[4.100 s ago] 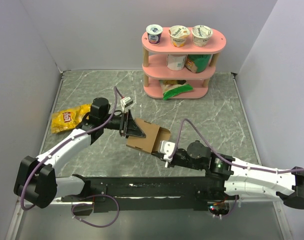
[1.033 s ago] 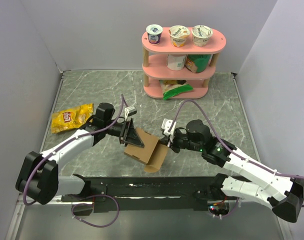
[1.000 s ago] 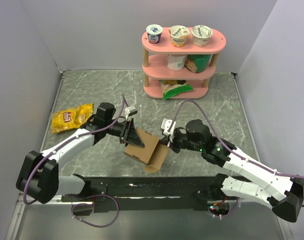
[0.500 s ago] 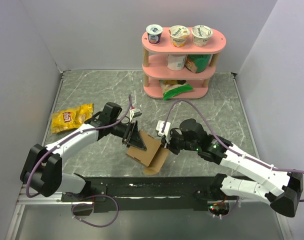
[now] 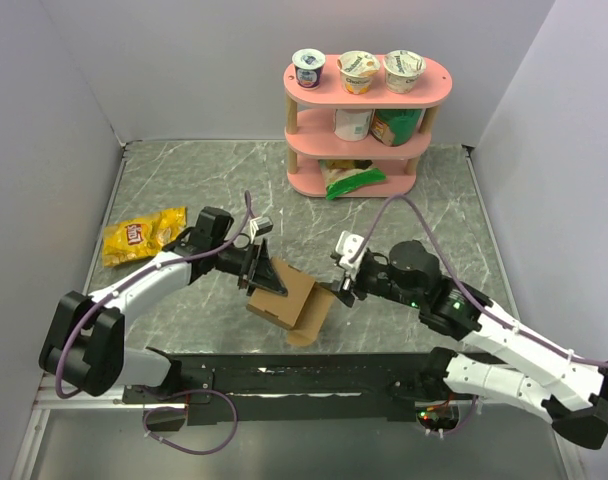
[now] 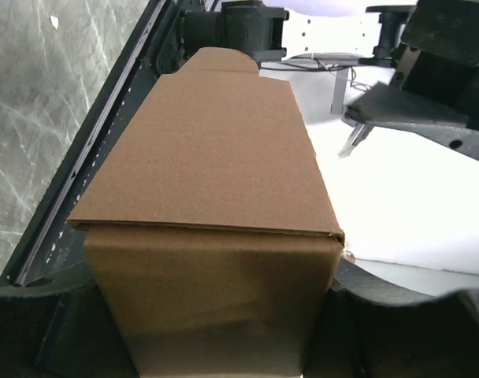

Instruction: Fold the paper box

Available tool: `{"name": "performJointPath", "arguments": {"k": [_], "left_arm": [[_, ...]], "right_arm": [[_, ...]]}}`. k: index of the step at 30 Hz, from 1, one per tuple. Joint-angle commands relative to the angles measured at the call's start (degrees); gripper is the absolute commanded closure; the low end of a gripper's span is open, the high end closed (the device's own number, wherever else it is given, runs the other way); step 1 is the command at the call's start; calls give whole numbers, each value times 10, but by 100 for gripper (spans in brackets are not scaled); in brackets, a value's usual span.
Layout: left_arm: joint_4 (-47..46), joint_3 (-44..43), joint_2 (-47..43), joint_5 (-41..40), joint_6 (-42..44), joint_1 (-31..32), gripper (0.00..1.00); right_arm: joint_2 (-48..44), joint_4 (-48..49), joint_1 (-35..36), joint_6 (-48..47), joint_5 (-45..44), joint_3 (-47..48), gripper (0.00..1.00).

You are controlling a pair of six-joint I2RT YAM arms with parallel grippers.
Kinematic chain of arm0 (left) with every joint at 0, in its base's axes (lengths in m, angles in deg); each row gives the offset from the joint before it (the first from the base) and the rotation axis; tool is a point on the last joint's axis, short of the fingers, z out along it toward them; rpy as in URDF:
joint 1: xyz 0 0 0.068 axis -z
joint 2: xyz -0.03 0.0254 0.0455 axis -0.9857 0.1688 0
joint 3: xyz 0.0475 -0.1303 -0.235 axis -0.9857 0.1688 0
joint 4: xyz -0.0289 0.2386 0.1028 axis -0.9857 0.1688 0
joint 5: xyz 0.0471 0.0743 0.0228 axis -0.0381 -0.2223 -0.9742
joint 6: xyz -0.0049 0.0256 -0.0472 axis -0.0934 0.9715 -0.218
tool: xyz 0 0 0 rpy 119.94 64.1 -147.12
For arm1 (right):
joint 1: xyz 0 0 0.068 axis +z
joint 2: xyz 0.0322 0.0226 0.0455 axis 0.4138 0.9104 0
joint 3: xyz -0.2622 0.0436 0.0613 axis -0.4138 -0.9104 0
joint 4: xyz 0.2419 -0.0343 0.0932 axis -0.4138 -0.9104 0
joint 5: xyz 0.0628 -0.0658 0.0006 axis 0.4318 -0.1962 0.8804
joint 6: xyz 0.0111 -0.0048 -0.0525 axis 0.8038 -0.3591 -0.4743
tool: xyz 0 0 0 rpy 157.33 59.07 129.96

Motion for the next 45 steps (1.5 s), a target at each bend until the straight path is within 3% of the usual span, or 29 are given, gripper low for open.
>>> {"name": "performJointPath", "arguments": {"k": [1, 5, 14, 23, 36, 45], "left_arm": [[-50, 2, -25, 9, -39, -12, 57], [-64, 7, -24, 5, -58, -22, 57], [-102, 21, -38, 4, -103, -45, 57], [-118, 27, -44, 11, -123, -45, 57], [-114, 30, -54, 13, -116, -43, 57], [-116, 29, -58, 14, -113, -40, 57]], "right_arm": [[-28, 19, 34, 9, -17, 4, 27], [-22, 47, 145, -7, -107, -23, 28], [-2, 102, 280, 6, -145, -65, 28], [63, 127, 289, 8, -162, -80, 35], [80, 144, 236, 42, -163, -80, 72], [69, 147, 201, 53, -117, -81, 81]]}}
